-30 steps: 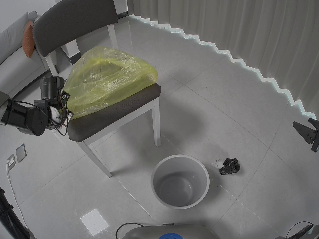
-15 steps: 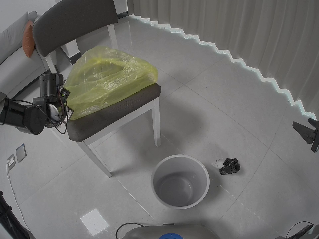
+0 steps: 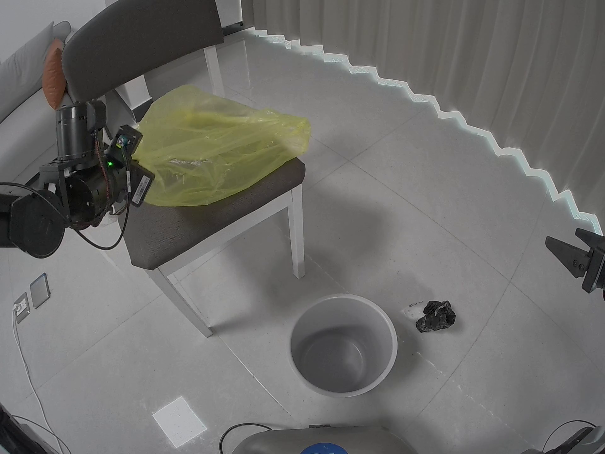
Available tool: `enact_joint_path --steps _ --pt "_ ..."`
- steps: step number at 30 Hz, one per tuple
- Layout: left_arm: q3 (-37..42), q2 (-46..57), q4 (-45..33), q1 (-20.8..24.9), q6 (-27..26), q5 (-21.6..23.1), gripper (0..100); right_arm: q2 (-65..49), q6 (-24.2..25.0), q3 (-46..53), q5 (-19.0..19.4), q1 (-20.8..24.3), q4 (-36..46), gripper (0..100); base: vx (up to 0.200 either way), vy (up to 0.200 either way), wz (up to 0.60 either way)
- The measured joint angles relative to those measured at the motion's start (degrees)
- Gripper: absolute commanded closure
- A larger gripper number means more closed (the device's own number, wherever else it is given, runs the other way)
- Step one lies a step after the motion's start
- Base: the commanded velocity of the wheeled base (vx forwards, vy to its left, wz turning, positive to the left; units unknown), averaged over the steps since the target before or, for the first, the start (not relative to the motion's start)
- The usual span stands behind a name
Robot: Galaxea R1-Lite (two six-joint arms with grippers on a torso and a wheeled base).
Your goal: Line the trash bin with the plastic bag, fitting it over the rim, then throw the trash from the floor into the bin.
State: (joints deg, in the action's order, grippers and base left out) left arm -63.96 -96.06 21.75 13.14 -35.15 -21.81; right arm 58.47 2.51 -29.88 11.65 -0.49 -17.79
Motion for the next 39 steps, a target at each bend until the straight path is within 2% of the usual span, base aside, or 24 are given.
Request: enact_joint_path --steps 3,11,16,23,29,39 --pt "-0.3 0.9 2.3 1.9 0.0 2.4 100 0.3 0.0 0.3 0.0 0.5 0.0 0 0.0 0.0 0.0" --pt "-0.8 2.5 5.7 7.2 0.2 4.9 100 1.8 0.2 0.6 0.0 1.7 -0.2 0 0.0 0.0 0.0" --pt "0.1 3.8 6.3 10.1 0.5 7.6 100 3.8 0.4 0.3 -0.1 2.9 -3.3 0 0.0 0.0 0.0" --pt "2.9 5.9 9.6 12.8 0.5 15.2 100 7.0 0.9 1.3 -0.2 7.1 -5.7 0 0.0 0.0 0.0" --pt "5.6 6.8 11.7 15.2 0.3 18.0 100 9.6 6.3 1.8 -0.3 11.1 -7.8 0 0.0 0.0 0.0" --pt "6.2 7.1 12.2 20.0 0.8 22.4 100 14.8 11.1 2.0 -0.3 14.1 -12.8 0 0.0 0.0 0.0"
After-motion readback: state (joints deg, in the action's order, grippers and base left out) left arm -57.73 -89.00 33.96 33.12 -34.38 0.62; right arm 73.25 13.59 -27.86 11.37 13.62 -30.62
